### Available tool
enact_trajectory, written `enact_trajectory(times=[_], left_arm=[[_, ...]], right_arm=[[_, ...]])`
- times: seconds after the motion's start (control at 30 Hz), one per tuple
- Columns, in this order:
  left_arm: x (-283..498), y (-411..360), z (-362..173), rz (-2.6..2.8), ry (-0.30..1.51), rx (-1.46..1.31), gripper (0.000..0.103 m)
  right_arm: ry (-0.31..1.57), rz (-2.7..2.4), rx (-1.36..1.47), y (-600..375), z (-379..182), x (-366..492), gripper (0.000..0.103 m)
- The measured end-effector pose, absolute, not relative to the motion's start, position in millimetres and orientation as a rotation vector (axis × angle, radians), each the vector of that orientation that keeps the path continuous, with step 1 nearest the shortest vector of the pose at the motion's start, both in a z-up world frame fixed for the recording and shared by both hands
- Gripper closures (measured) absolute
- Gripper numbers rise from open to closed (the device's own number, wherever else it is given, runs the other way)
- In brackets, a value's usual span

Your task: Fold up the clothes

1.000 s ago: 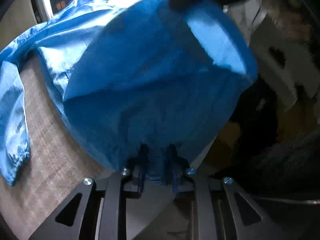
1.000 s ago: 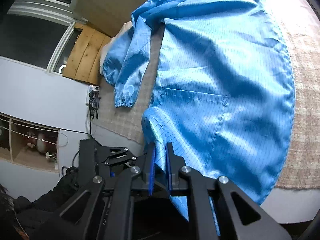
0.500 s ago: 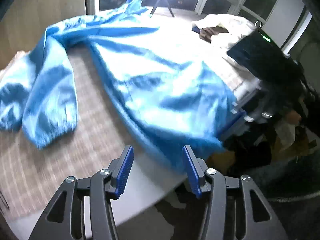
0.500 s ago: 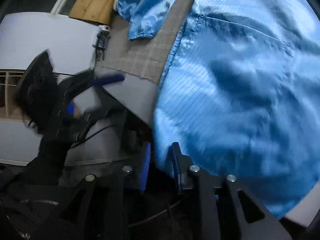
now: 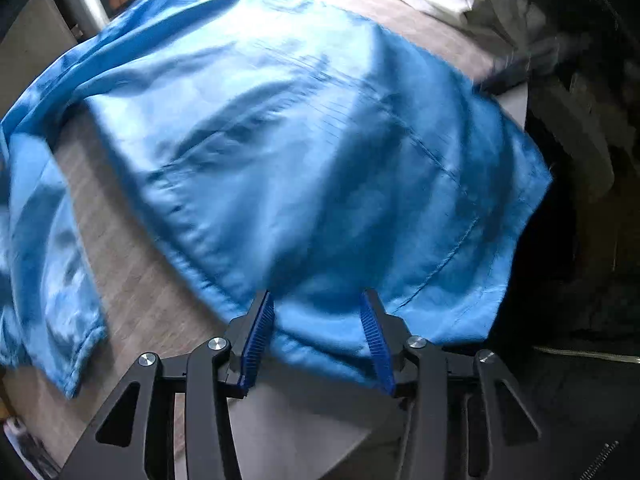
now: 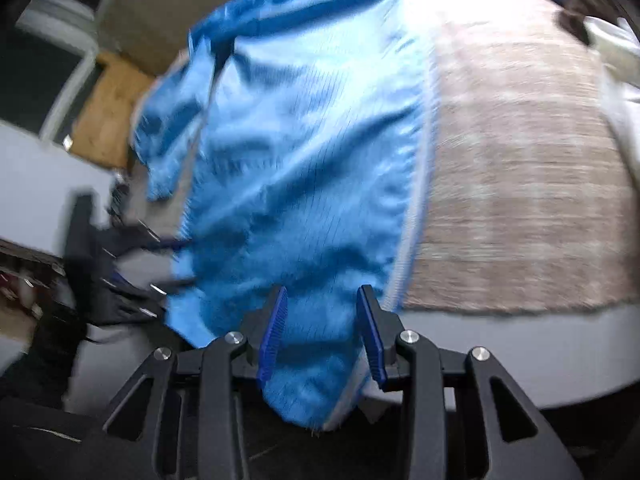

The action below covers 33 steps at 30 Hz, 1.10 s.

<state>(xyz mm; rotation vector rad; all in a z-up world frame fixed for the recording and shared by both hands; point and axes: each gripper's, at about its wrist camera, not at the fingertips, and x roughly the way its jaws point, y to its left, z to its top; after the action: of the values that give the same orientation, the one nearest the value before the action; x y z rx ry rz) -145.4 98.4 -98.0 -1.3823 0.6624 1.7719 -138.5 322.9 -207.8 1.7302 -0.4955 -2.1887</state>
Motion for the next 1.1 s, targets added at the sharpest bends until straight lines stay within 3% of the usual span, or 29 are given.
enact_trajectory(times=[0.13,0.27,0.43,0.53,0.63,0.7,0.87,1.1], left_arm=[[-154,86,-68,1.837,0.632,-1.314,0.061],[-174,53,-37,1.916,0.532,-1.279,0.061],[-216,-16,2,2.116,0.439,-1.249,0.059],[-242,-57,11,2.206,0.428,-1.248,0.052],[-262,-85,10,2.243,0.462,-1.281,0.05],[-276,-99,3,2.243,0.435,-1.321,0.05],[-291,-112,-31,2.215,0.388,-1.429,0.05],[-243,-37,-90,2.047,0.635,-1.433,0.05]], right_arm=[[-0.32,-2.223,1.819,313,-211,-142,0.068],[-0.4,-2.309,1.701,325,-164,-152,0.068],[-0.344,-2.452,1.426,313,-52,-186,0.067],[-0.328,-2.49,1.31,306,14,-218,0.066],[-0.288,-2.532,1.228,299,65,-258,0.055],[-0.256,-2.559,1.21,287,79,-288,0.054],[-0.114,-2.578,1.273,264,49,-350,0.055],[-0.227,-2.365,1.472,263,-61,-411,0.054]])
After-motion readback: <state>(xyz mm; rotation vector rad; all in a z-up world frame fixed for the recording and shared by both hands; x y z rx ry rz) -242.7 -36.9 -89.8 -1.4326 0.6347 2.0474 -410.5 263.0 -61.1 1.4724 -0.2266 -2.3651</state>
